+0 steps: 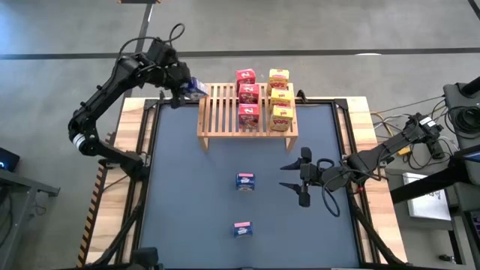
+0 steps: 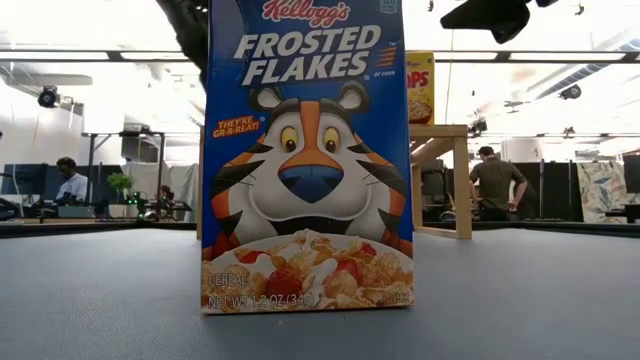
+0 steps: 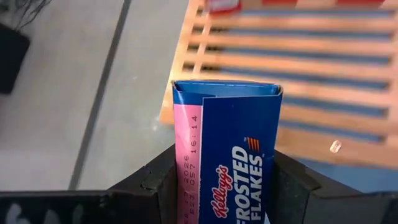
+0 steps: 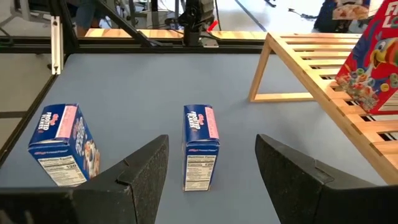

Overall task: Stack cereal on shelf
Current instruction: Put the top blue cereal box on the shelf

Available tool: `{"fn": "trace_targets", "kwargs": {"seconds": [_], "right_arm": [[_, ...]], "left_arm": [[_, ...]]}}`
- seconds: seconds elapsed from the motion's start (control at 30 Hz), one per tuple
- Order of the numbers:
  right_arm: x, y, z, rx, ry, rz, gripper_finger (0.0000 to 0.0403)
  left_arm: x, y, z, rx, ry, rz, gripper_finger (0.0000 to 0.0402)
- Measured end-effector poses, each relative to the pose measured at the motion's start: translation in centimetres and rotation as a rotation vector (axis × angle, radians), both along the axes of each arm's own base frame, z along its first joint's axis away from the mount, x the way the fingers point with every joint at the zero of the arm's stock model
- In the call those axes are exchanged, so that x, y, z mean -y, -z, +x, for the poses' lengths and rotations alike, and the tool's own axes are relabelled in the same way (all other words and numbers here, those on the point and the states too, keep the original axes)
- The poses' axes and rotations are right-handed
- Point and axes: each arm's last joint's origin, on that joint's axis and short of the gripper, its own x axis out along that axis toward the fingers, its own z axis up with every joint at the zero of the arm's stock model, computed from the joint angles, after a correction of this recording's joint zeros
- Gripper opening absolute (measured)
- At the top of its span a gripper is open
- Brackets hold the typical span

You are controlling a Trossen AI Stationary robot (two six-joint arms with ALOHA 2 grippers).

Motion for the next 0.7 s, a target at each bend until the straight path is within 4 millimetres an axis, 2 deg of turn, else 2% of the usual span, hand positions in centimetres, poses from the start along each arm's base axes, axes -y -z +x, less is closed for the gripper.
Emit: {"fn": "trace_targets", "kwargs": {"seconds": [0.37, 0.53, 0.7], "right_arm": [[0.0, 0.0, 0.0, 0.002, 0.006, 0.012, 0.0228], [0.0, 0.0, 0.0, 0.003, 0.013, 0.031, 0.0228], [0.0, 0.0, 0.0, 0.004, 0.014, 0.035, 0.0228]], "left_arm": [[-3.5, -0.4, 3.5, -0.072, -0.011, -0.167, 0.0161], [-5.2, -0.8, 5.8, -0.075, 0.003, -0.173, 0.0161], [-6.0, -0.8, 8.1, -0.101, 0.055, -0.176, 0.0161]]}}
